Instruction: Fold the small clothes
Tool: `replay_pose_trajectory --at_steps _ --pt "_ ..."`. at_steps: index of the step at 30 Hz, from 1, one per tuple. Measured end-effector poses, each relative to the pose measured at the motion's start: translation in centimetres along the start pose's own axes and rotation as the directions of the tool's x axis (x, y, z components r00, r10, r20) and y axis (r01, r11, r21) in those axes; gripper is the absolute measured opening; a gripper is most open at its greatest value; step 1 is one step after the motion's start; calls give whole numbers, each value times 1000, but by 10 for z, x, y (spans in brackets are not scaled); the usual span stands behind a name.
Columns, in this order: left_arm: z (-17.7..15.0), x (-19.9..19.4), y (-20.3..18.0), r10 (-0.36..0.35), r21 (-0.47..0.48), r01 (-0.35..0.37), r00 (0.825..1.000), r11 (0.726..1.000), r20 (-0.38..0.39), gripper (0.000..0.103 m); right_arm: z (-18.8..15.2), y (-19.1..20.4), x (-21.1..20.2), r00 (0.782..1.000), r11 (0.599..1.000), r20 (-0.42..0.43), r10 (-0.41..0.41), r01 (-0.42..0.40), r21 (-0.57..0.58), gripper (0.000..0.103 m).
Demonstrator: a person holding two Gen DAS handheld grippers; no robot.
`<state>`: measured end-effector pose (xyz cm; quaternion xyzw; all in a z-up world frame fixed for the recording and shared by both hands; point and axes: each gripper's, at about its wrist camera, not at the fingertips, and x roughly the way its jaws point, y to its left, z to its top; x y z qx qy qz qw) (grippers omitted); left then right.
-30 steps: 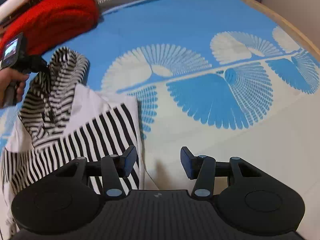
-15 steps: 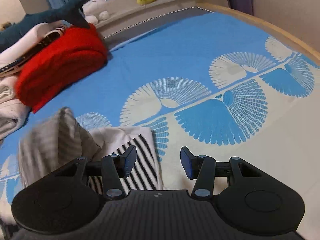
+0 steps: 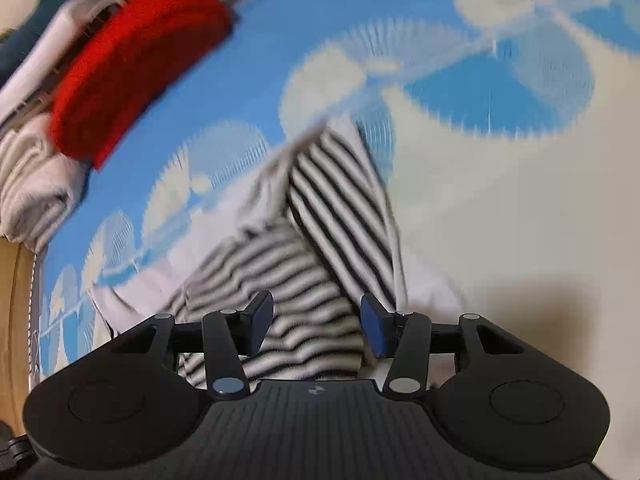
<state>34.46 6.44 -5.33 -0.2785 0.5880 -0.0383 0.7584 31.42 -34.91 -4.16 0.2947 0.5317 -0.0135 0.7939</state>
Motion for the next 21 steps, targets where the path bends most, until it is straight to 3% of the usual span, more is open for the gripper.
replay_pose_trajectory --at_steps 3,6,7,8,9,10,12,14,17,18,19,20,21 --pt "-8 15 9 38 -49 -40 999 998 -31 52 -6 -4 20 997 999 -71 -14 17 33 51" --pt "-24 25 23 18 -112 -26 997 993 -79 47 -13 -6 33 992 998 -120 -26 34 59 51" --pt "-24 27 22 3 -114 -13 996 993 -86 38 -15 -5 36 991 997 -132 -24 33 70 51" --pt "-24 27 21 -11 -102 3 997 995 -78 14 -17 -5 38 990 996 -136 -24 35 84 48" --pt "-23 23 18 -13 -85 8 998 996 -59 1 -18 -6 39 991 994 -133 -16 30 106 36" --pt "-21 16 16 -10 -71 8 1000 997 -29 1 -19 -6 39 992 991 -126 3 14 132 17" --pt "-12 -9 10 -4 -28 6 996 1000 90 1 -16 -4 31 995 982 -76 61 -46 184 7" --pt "1 -47 1 -30 34 22 965 999 261 1 -12 3 10 988 970 45 147 -153 188 6" --pt "16 -97 -1 -80 96 39 878 995 472 1 -7 19 -27 923 933 209 322 -347 96 5" --pt "19 -103 3 -81 87 44 865 995 495 1 -8 22 -33 907 922 226 355 -379 75 5" --pt "22 -104 9 -80 61 57 869 996 488 1 -9 22 -33 906 919 213 364 -387 72 5" --pt "25 -98 15 -67 32 58 894 998 444 1 -11 22 -28 922 928 170 347 -364 78 5" --pt "27 -83 20 -32 8 31 934 999 357 1 -13 21 -17 953 952 97 287 -295 83 5"
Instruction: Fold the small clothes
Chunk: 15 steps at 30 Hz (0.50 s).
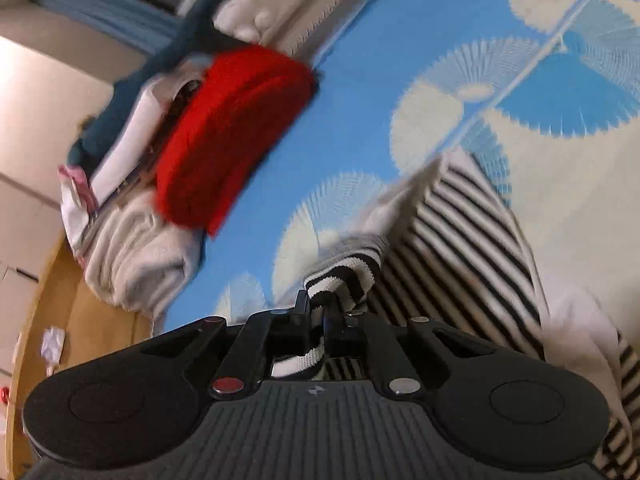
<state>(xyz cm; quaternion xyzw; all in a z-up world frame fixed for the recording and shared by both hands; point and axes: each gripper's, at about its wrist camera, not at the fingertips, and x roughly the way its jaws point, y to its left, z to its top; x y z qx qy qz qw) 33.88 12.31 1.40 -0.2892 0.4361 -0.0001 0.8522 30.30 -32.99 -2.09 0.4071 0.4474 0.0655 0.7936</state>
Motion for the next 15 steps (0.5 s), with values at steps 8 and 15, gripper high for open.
replay_pose_trajectory --at_steps 8,15 --pt "-12 33 20 122 -40 -133 972 990 -203 46 -5 -28 30 955 960 -107 -276 279 18 20" --pt "-24 61 17 130 -54 -149 957 987 -261 39 0 -33 43 959 963 -87 -269 270 0 45"
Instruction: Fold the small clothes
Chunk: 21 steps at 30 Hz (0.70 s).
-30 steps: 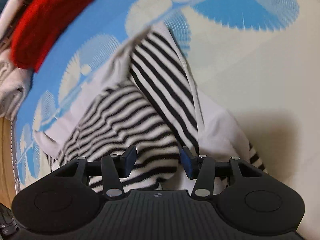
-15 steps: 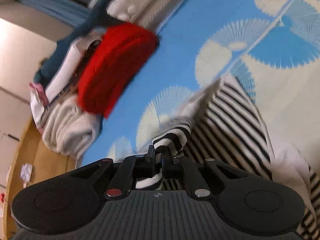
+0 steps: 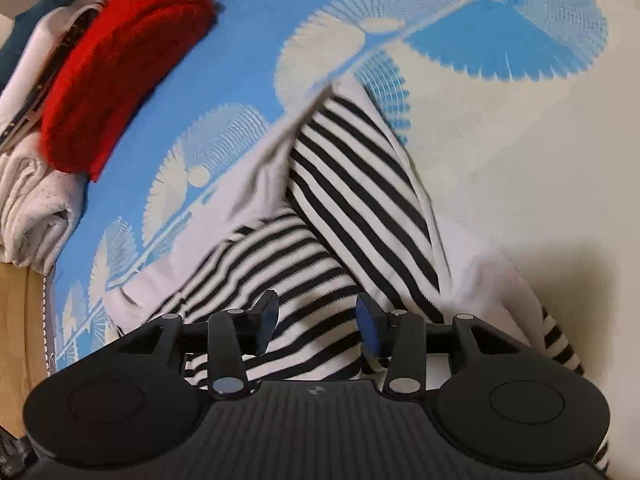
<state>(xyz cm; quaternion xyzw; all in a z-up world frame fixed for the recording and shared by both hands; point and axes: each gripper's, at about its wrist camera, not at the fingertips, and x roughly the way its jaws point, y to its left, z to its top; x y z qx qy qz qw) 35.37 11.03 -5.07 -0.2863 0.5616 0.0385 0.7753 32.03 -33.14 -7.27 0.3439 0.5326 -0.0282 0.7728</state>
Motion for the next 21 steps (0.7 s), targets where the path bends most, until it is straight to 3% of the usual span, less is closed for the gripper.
replay_pose_trajectory --at_steps 1,2,3,4,7,9,12,14,15,18,19,21 --pt "0 5 0 1 -3 -1 1000 1000 -1 29 -1 -1 7 1000 1000 -13 -15 16 10 44" --pt "1 6 0 -3 -1 3 1000 1000 5 0 -2 -3 12 1000 1000 -14 -18 18 19 39" --pt "3 3 0 -10 0 10 1000 1000 24 1 -3 -2 14 1000 1000 -4 -7 7 22 18" --pt "5 -5 0 -29 -3 29 997 1000 65 1 -3 1 11 1000 1000 20 7 -7 15 12" --pt "14 -24 -2 -82 9 82 983 997 163 1 0 16 -16 978 991 163 129 -121 -63 10" --pt "15 -15 3 -30 1 31 991 1000 133 1 1 18 -23 975 992 198 101 -85 -89 10" --pt "11 23 19 37 -48 -41 997 998 -64 8 4 -6 9 995 997 67 -77 78 -12 12" --pt "13 18 17 66 -37 -67 997 997 -27 13 3 -11 19 992 992 28 -124 124 3 18" --pt "16 8 10 79 7 -80 996 997 27 18 4 -7 14 988 990 59 -142 143 -17 30" --pt "19 -24 -22 53 184 -92 977 979 208 26 5 23 -16 948 961 262 -180 227 -161 37" --pt "18 -29 -30 0 229 -51 976 972 218 26 6 29 -24 939 956 315 -142 212 -201 42" --pt "17 -23 -35 -98 250 60 984 966 145 26 4 40 -33 937 951 348 -23 128 -282 43"
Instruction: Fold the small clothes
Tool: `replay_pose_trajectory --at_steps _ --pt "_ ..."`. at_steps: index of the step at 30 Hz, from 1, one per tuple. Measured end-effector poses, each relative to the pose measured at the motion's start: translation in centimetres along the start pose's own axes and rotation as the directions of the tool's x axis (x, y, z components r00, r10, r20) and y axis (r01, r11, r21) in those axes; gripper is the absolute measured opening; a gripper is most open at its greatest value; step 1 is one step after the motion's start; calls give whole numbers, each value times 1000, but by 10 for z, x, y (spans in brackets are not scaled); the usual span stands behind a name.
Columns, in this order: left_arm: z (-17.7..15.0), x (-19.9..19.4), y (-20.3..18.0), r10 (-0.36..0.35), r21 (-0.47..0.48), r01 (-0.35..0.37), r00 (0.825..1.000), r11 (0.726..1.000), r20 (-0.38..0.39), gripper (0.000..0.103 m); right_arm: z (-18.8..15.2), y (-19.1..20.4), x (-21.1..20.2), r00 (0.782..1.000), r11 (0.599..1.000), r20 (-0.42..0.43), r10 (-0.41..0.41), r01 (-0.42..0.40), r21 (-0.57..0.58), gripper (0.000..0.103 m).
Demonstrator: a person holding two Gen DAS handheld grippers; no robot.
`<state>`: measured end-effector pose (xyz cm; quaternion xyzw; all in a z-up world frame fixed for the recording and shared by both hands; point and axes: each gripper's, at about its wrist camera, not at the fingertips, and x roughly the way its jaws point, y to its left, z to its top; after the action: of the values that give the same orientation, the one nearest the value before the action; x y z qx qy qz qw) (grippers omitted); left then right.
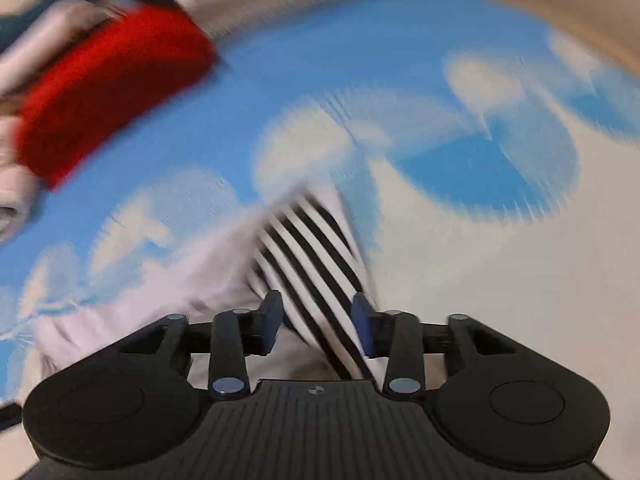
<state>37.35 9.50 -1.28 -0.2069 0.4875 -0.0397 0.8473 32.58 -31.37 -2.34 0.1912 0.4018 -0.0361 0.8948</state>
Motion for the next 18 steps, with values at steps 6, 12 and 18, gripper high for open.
replay_pose_trajectory --at_steps 6,12,18 --pt "-18 60 23 184 -12 -193 949 981 -257 12 -26 -9 55 939 1000 -344 -6 7 0 43" --pt "-2 35 6 113 65 -105 986 992 -120 20 -10 5 26 976 990 -200 87 -108 -96 45" --pt "-24 61 -7 152 191 -102 950 976 -274 29 -35 8 59 897 978 -419 137 -190 -88 43"
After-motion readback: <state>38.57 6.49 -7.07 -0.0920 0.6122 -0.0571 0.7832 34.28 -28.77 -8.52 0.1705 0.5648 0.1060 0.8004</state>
